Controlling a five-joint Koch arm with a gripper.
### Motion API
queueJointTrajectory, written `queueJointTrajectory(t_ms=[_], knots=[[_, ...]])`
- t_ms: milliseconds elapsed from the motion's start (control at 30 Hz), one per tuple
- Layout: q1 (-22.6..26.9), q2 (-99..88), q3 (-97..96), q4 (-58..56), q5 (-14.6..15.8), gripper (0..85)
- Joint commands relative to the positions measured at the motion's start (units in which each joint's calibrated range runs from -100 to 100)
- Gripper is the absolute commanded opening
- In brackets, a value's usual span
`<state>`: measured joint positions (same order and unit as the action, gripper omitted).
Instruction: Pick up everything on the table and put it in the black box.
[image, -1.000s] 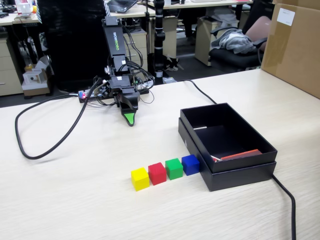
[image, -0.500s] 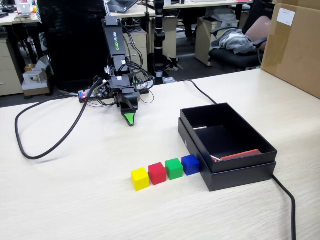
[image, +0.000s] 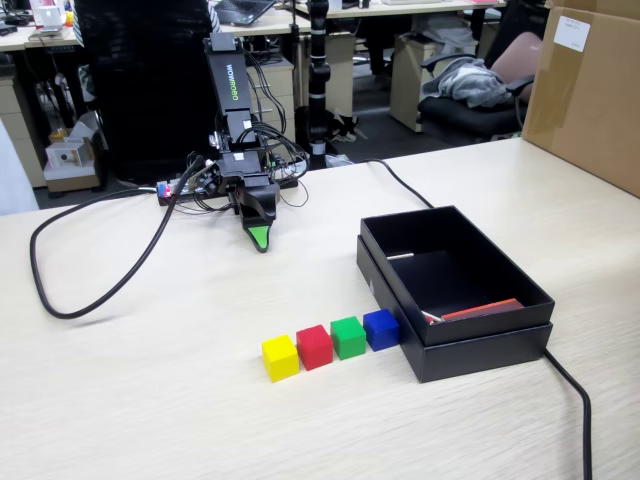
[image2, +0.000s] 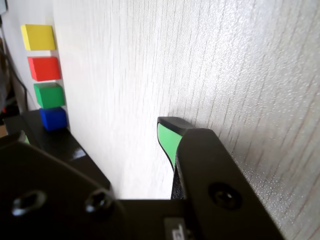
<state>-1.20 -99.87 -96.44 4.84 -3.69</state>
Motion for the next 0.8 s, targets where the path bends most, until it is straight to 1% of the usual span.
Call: queueJointTrajectory(t_ms=[0, 67, 133, 200, 233, 300, 433, 667, 767], knots=[[0.05, -0.13, -0.66, -4.36, -0.29, 47.1], [0.0, -0.13, -0.66, -4.36, 0.05, 46.9], [0.68, -0.13, -0.39, -4.36, 1.37, 46.9], [0.93, 0.33, 0.97, -4.97, 1.51, 46.9], [0.88, 1.48, 3.78, -7.65, 1.66, 46.9], [0.54, 3.31, 12.85, -17.93, 3.27, 46.9], [-0.05, 12.38, 29.08, -29.16, 3.42, 46.7], [-1.71, 40.38, 62.44, -47.91, 3.47, 46.0], [-2.34, 55.98, 79.85, -54.99, 2.39, 46.9]])
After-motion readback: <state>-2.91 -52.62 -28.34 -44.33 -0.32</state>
